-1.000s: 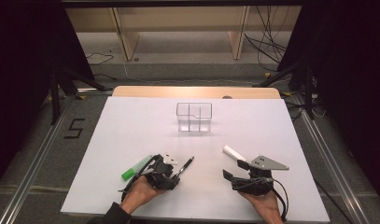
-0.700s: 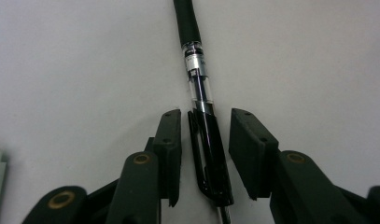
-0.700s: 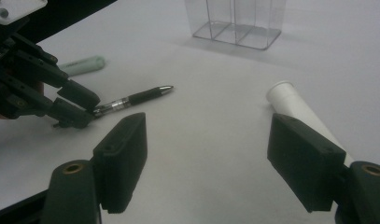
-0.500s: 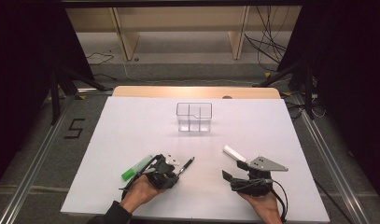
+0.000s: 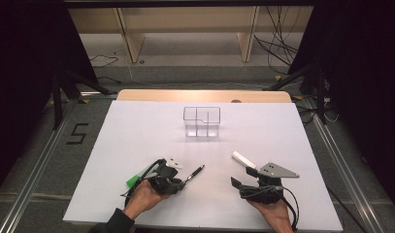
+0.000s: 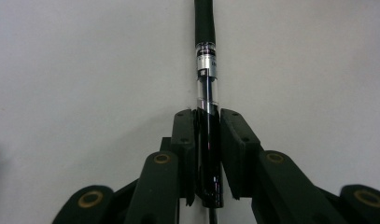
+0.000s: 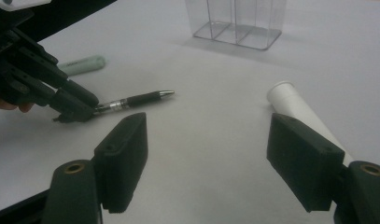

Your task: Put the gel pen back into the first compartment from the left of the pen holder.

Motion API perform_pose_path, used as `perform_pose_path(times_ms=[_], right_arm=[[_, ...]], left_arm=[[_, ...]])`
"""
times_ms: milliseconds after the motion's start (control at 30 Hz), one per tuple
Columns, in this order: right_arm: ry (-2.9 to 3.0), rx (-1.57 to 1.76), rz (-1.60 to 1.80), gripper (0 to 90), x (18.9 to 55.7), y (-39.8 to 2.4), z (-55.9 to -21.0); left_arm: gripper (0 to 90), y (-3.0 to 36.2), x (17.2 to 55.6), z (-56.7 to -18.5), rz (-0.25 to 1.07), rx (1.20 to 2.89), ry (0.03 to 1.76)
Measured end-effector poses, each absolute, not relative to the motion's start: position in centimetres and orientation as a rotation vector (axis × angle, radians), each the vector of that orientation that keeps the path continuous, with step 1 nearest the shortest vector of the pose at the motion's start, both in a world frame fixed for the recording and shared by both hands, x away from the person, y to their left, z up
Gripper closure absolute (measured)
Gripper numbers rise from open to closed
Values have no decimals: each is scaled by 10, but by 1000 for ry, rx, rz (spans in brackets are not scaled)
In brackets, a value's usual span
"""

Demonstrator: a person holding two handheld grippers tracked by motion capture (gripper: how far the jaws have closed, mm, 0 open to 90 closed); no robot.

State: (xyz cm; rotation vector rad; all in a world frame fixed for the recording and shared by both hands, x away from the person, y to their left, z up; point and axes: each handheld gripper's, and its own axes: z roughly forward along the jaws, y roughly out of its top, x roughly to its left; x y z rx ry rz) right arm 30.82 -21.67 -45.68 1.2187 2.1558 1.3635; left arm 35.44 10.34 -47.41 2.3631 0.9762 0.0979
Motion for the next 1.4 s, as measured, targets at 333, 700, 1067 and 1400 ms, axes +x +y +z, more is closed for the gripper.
perform_pose_path(times_ms=[333,700,1067,1400], right_arm=[[2154,1232,1378,300,308,-216,-455],[2172,1270,1473,295,309,-210,-453],[2224,1277,1589,295,314,-189,-450],[2239,1333,1724,323,327,-174,-449]], left_arm=[[759,109,355,-470,78,2305,981],[759,116,351,-462,76,2167,955],[758,111,338,-461,134,2018,885],[758,108,331,-461,143,1934,863]])
